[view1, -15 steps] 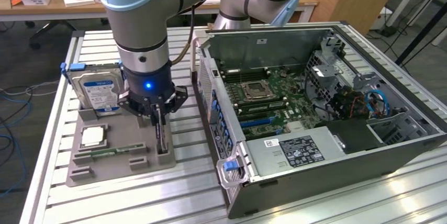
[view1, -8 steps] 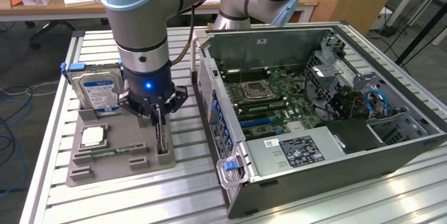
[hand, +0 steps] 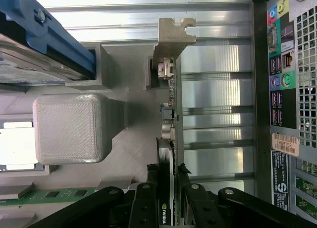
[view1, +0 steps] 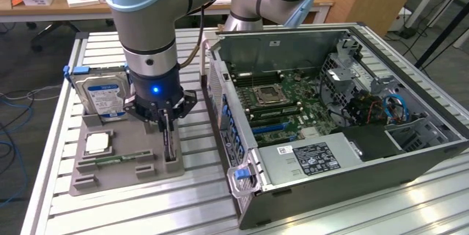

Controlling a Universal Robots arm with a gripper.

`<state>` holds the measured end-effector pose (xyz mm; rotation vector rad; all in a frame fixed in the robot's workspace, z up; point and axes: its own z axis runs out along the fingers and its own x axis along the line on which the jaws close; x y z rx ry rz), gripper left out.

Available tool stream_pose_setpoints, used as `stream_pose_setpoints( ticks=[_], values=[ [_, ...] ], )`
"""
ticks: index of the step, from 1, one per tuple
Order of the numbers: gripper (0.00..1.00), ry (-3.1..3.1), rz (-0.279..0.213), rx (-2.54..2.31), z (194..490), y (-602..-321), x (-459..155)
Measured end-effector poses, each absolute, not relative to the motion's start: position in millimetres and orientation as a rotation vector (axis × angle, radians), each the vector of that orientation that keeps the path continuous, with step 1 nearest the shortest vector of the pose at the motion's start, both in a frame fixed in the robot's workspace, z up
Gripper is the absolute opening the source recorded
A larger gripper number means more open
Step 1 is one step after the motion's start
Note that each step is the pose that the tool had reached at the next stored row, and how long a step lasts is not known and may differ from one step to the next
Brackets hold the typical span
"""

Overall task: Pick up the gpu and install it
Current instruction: 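Pick up the gpu and move the gpu toward the slot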

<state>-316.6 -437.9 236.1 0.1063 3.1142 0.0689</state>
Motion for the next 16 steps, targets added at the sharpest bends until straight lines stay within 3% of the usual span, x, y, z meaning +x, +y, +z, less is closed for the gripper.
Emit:
stream_pose_setpoints(
  ticks=[16],
  values=[
    [0.26, 3.114, 0.069, 0.106, 253, -438, -318]
  ],
)
